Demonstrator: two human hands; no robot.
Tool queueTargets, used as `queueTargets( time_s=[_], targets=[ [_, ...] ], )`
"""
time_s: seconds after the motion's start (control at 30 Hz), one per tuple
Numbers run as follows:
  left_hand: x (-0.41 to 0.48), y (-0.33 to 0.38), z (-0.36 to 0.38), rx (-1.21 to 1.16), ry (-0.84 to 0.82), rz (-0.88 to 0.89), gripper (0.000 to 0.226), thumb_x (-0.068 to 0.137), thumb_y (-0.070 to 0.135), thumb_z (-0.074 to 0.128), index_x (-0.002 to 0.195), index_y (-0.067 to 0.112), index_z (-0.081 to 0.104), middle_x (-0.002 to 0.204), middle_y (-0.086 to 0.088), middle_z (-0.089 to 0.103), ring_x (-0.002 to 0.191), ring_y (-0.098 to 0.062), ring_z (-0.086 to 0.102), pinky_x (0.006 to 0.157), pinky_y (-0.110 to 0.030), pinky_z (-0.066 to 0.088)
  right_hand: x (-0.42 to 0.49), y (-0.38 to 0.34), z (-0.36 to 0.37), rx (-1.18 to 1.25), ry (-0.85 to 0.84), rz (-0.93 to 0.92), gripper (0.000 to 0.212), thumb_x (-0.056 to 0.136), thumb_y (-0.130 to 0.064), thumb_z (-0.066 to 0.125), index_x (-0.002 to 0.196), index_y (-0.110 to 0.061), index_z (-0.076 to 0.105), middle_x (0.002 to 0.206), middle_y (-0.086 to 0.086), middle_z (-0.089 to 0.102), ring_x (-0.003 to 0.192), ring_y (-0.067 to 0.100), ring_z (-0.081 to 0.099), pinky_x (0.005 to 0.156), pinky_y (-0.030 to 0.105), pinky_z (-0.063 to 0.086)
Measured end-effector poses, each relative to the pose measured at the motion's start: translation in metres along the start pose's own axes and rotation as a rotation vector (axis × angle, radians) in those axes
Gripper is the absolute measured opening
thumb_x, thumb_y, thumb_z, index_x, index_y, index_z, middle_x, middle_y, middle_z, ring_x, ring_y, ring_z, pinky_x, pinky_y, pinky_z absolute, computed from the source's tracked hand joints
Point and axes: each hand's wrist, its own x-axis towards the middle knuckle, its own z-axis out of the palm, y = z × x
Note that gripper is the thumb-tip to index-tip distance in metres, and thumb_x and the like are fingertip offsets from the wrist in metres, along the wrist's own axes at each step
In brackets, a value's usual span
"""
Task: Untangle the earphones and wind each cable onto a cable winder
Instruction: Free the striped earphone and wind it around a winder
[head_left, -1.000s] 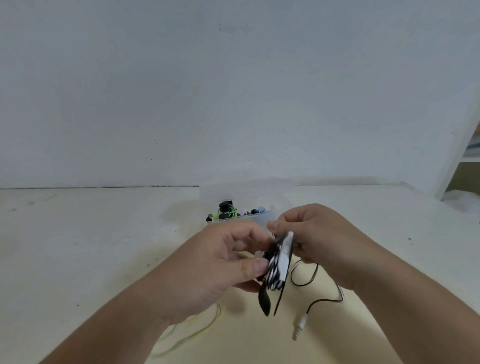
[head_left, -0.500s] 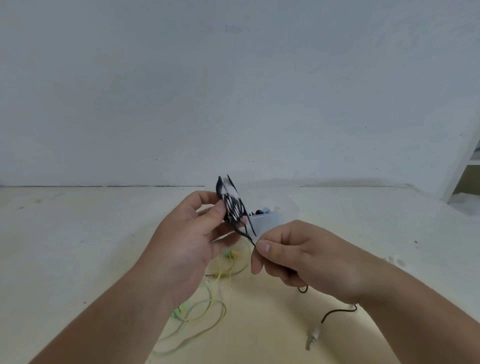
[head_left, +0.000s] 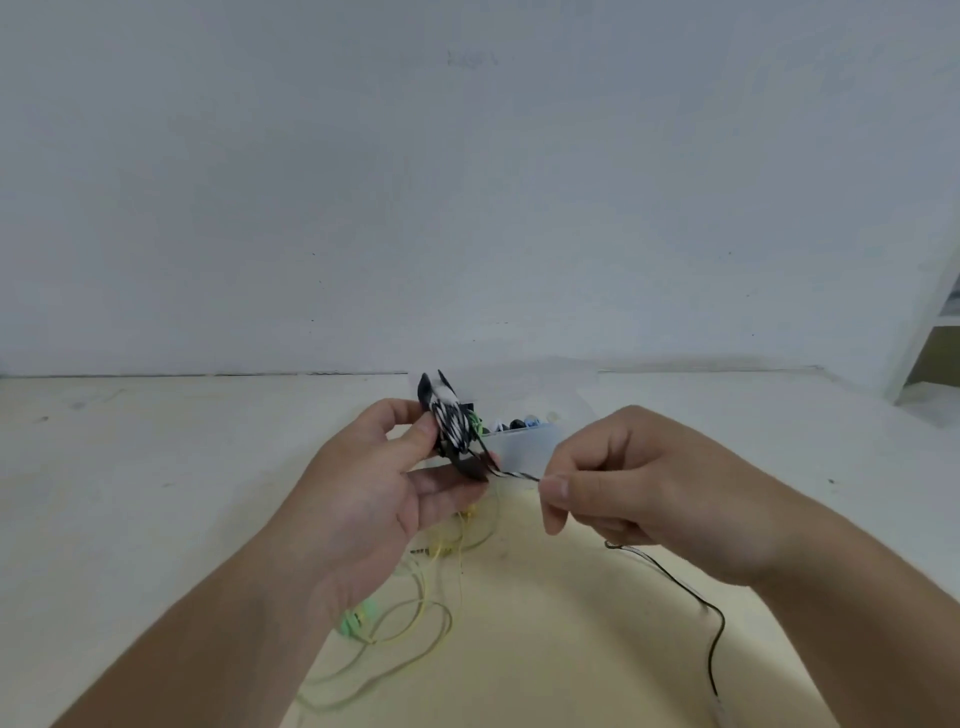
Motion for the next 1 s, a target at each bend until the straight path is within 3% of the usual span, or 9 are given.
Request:
queueTargets(
  time_s=[0.1, 0.2, 0.3, 0.43, 0.53, 0.6, 0.73, 0.87, 1.0],
  targets=[
    [-0.001, -0.008, 0.000, 0.336, 0.004, 0.118, 0.005, 0.101, 0.010, 0.052, 0.101, 0.007, 0.056, 0.098, -0.020, 0.074, 0.077, -0.033, 0.073, 0.066, -0.041, 0.062, 0.001, 0.000, 0.006, 0.010, -0.043, -0.046, 0.021, 0.087, -0.024, 0.063, 0.074, -0.010, 0.074, 0.054, 0.009, 0.036, 0.050, 0.020, 0.032, 0.048, 0.025, 0.028],
    [-0.004, -0.013, -0.001, 0.606, -0.079, 0.245, 0.010, 0.099, 0.013, 0.057, 0.094, 0.020, 0.061, 0.095, -0.007, 0.073, 0.081, -0.029, 0.074, 0.071, -0.045, 0.063, 0.001, 0.000, 0.005, 0.014, 0.032, -0.075, 0.021, 0.085, -0.023, 0.063, 0.076, -0.007, 0.073, 0.054, 0.006, 0.045, 0.050, 0.019, 0.040, 0.049, 0.025, 0.035],
    [-0.005, -0.014, -0.002, 0.725, -0.141, 0.300, 0.021, 0.098, 0.012, 0.058, 0.089, 0.030, 0.063, 0.093, 0.000, 0.070, 0.081, -0.027, 0.071, 0.068, -0.039, 0.062, 0.000, 0.000, -0.001, -0.015, 0.155, -0.080, 0.020, 0.081, -0.023, 0.065, 0.070, -0.008, 0.072, 0.051, 0.005, 0.049, 0.049, 0.018, 0.044, 0.050, 0.027, 0.039],
    [-0.004, -0.014, -0.004, 0.779, -0.199, 0.323, 0.021, 0.099, 0.011, 0.057, 0.093, 0.030, 0.063, 0.092, -0.005, 0.067, 0.072, -0.030, 0.064, 0.062, -0.030, 0.054, 0.000, -0.001, -0.005, -0.031, 0.262, -0.084, 0.015, 0.074, -0.022, 0.066, 0.061, -0.014, 0.069, 0.048, 0.001, 0.046, 0.048, 0.017, 0.047, 0.052, 0.026, 0.040],
    [-0.002, -0.018, -0.008, 0.960, -0.190, 0.332, 0.022, 0.097, 0.014, 0.059, 0.096, 0.036, 0.063, 0.072, 0.012, 0.059, 0.053, -0.010, 0.045, 0.056, -0.018, 0.039, -0.002, -0.002, -0.012, 0.109, 0.369, -0.124, 0.013, 0.073, -0.019, 0.065, 0.061, -0.013, 0.068, 0.045, 0.001, 0.038, 0.044, 0.017, 0.036, 0.048, 0.024, 0.032],
    [-0.002, -0.019, -0.008, 0.945, -0.196, 0.285, 0.024, 0.097, 0.013, 0.059, 0.096, 0.037, 0.064, 0.072, 0.013, 0.059, 0.055, -0.010, 0.045, 0.058, -0.021, 0.039, -0.001, -0.002, -0.015, 0.237, 0.412, -0.144, 0.016, 0.076, -0.019, 0.064, 0.062, -0.014, 0.067, 0.047, -0.001, 0.032, 0.045, 0.015, 0.023, 0.045, 0.023, 0.023],
    [-0.006, -0.020, -0.003, 0.837, -0.268, 0.212, 0.025, 0.097, 0.012, 0.061, 0.094, 0.035, 0.067, 0.099, -0.007, 0.065, 0.072, -0.017, 0.063, 0.069, -0.037, 0.049, 0.004, 0.000, -0.013, 0.292, 0.495, -0.128, 0.020, 0.088, -0.014, 0.066, 0.068, -0.013, 0.068, 0.052, -0.002, 0.027, 0.051, 0.018, 0.016, 0.046, 0.024, 0.017],
    [-0.012, -0.018, 0.004, 0.620, -0.345, 0.140, 0.021, 0.098, 0.008, 0.059, 0.098, 0.026, 0.070, 0.089, -0.003, 0.065, 0.075, -0.015, 0.063, 0.067, -0.036, 0.052, 0.007, 0.007, -0.017, 0.296, 0.697, -0.045, 0.029, 0.097, -0.014, 0.058, 0.069, -0.012, 0.067, 0.056, 0.000, 0.026, 0.053, 0.018, 0.017, 0.044, 0.023, 0.020],
    [-0.014, -0.015, 0.008, 0.503, -0.381, 0.119, 0.014, 0.097, 0.011, 0.062, 0.101, 0.022, 0.071, 0.088, -0.005, 0.066, 0.076, -0.015, 0.063, 0.068, -0.039, 0.052, 0.011, 0.014, -0.017, 0.284, 0.738, 0.016, 0.030, 0.097, -0.017, 0.059, 0.068, -0.015, 0.066, 0.055, -0.001, 0.029, 0.049, 0.016, 0.020, 0.044, 0.024, 0.020]
  ],
)
